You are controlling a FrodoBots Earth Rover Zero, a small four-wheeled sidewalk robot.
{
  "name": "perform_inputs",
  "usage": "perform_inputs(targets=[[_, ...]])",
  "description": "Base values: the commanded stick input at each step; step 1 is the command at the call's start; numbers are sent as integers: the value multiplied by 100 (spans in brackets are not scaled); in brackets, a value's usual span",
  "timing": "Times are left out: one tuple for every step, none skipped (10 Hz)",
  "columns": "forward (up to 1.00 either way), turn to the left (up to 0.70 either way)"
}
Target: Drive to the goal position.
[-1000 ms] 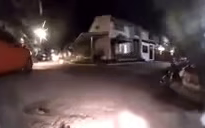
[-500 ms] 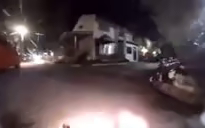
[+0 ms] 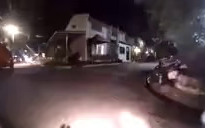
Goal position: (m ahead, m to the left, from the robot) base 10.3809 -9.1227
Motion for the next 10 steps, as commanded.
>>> perform_inputs(targets=[[70, 0], [70, 0], [70, 0], [70, 0], [70, 0], [55, 0], [0, 0], [0, 0], [0, 0], [0, 0]])
